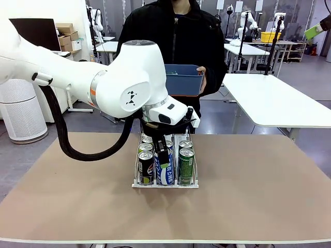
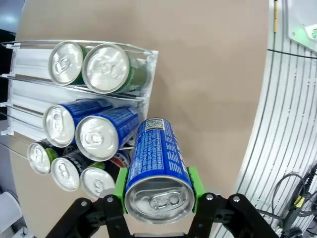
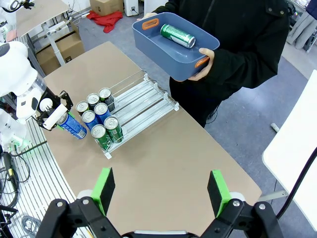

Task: Fill the beverage cans into the dispenser.
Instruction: Place the picked Ionic drink in the line of the Automatic Can Dispenser with the same cans, then pick up the Sprite handed by the human.

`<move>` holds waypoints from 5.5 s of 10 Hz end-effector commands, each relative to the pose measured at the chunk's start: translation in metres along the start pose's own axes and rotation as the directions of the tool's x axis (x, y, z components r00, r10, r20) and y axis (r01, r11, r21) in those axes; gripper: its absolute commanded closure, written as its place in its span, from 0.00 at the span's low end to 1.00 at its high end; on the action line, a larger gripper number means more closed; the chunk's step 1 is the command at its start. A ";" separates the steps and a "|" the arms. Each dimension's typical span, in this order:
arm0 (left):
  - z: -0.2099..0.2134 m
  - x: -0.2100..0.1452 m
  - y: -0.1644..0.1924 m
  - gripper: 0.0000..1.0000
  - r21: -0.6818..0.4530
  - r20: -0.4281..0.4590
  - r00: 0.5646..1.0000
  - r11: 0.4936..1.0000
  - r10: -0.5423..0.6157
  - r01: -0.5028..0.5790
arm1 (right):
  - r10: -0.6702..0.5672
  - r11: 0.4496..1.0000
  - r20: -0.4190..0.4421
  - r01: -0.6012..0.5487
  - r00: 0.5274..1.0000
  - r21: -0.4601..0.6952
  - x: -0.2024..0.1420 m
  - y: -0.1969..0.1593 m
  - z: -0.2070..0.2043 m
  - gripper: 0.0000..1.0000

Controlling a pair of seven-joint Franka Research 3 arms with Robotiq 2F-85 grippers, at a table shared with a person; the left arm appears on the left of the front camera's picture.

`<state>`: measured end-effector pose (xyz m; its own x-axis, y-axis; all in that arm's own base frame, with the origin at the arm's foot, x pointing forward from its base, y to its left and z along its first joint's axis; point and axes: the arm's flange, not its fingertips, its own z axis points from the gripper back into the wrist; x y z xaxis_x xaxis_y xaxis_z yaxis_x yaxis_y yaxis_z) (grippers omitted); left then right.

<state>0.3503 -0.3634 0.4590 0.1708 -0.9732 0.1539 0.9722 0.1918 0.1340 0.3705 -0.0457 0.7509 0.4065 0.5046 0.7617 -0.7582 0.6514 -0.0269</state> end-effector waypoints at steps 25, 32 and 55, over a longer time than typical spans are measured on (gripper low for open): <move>-0.070 0.013 0.051 0.23 -0.010 0.001 0.996 0.996 0.091 -0.091 | -0.005 1.000 0.004 0.005 1.000 0.014 0.001 0.001 -0.001 0.00; -0.006 0.010 0.040 0.00 0.075 0.056 0.970 0.968 0.236 -0.240 | -0.005 1.000 0.004 0.005 1.000 0.014 0.001 0.001 -0.001 0.00; 0.087 -0.020 0.042 0.00 -0.028 0.073 0.997 0.999 0.040 -0.038 | -0.005 1.000 0.004 0.005 1.000 0.014 0.001 0.001 -0.001 0.00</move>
<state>0.3816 -0.3545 0.5165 0.2488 -0.9364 0.2474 0.9508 0.2848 0.1217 0.3706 -0.0457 0.7509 0.4068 0.5046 0.7616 -0.7580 0.6517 -0.0269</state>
